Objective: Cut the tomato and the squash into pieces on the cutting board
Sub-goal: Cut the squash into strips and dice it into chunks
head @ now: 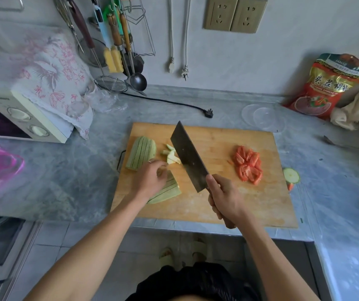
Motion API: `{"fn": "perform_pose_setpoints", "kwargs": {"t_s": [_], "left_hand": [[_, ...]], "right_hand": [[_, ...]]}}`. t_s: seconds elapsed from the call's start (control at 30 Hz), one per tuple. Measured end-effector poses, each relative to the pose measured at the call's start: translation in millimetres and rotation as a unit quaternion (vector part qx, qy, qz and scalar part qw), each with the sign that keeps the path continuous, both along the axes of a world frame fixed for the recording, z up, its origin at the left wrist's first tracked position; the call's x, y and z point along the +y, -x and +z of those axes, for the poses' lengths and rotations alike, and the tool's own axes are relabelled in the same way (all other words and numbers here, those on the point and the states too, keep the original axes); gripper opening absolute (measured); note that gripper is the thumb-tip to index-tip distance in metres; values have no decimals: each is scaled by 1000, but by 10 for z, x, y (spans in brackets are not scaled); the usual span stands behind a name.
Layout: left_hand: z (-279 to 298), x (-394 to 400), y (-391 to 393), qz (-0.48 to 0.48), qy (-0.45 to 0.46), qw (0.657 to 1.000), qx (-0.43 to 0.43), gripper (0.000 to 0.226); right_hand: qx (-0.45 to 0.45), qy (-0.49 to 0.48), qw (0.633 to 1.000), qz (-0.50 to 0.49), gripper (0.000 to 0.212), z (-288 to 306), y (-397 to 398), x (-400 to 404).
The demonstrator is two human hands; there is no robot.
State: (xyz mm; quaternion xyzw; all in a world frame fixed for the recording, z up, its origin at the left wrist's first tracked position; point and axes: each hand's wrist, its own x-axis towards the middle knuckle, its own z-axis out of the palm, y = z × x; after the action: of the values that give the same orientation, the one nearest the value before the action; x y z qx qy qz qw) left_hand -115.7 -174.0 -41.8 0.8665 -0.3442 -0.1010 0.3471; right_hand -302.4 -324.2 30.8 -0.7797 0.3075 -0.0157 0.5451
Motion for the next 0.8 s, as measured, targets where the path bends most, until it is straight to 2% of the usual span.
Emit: {"fn": "perform_pose_setpoints", "kwargs": {"t_s": [0.1,0.17,0.23,0.37,0.53,0.8], "left_hand": [[-125,226,188,-49,30,997,-42,36],[-245,296,257,-68,-13,995,-77,52],[-343,291,277,-67,-61,990,-112,56],[-416,216,365,-11,-97,987,-129,55],[-450,165,521,63,-68,991,-100,52],[-429,207,516,51,-10,992,-112,48]], "right_hand": [[16,53,998,29,40,-18,53,127],[19,81,996,37,43,-21,75,220],[17,106,993,50,45,-13,103,297],[37,146,985,80,39,3,143,400],[29,159,982,97,40,70,141,437],[25,156,979,126,42,97,195,329]]}}
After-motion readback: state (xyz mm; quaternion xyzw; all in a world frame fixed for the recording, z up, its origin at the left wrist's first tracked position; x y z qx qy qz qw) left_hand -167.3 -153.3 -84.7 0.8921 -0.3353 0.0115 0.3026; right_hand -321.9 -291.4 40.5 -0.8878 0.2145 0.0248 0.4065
